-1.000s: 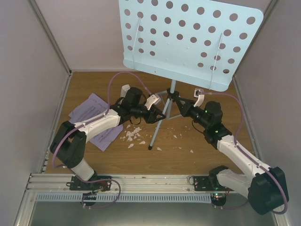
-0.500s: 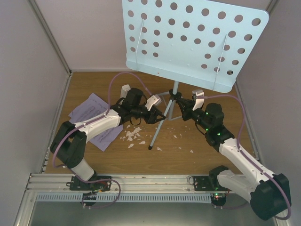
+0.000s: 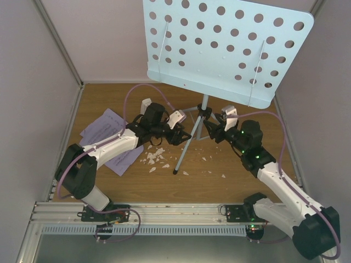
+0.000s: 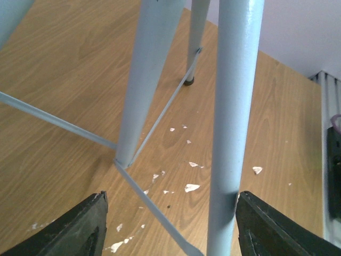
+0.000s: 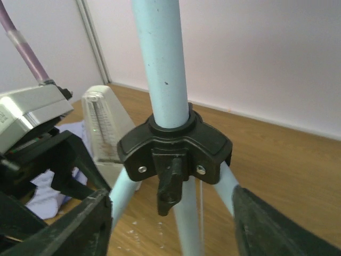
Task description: Pack up the instrument practice props
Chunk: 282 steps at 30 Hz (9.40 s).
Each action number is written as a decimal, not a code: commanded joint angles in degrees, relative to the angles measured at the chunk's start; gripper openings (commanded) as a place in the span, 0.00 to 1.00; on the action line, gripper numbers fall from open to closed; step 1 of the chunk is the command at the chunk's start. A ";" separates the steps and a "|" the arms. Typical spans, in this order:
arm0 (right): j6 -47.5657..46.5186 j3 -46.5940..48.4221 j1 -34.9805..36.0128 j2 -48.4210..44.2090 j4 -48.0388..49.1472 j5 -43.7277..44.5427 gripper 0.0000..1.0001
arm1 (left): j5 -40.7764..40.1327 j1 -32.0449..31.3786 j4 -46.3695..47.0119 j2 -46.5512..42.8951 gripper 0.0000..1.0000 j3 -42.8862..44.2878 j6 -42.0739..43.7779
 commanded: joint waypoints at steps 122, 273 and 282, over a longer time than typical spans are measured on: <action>87.61 -4.39 1.71 1.72 5.65 10.03 0.29 | -13.19 -4.79 -3.17 -2.32 0.61 1.88 -0.30; 20.08 -11.91 -27.13 -13.78 10.08 -16.27 0.67 | 0.54 -6.02 14.02 -15.43 0.88 -7.52 -9.20; 34.32 -2.01 -34.33 7.38 35.59 -43.25 0.69 | -1.54 -6.02 25.31 -17.25 0.89 -14.66 -23.50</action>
